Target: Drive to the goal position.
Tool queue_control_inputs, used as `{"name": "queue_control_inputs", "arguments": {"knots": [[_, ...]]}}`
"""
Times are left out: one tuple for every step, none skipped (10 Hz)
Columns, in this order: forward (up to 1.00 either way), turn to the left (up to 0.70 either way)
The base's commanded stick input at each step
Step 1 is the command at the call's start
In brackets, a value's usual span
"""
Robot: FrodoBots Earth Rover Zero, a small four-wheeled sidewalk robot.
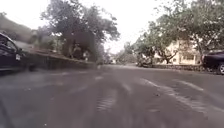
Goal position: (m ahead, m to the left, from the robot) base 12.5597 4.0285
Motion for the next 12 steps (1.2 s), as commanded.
{"name": "queue_control_inputs", "arguments": {"knots": [[0.67,0.0],[0.36,0.0],[0.04,0.0],[0.0,0.0],[0.0,0.0],[0.0,0.0],[0.0,0.0],[0.0,0.0],[0.0,0.0],[0.0,0.0],[0.0,0.0],[0.0,0.0]]}}
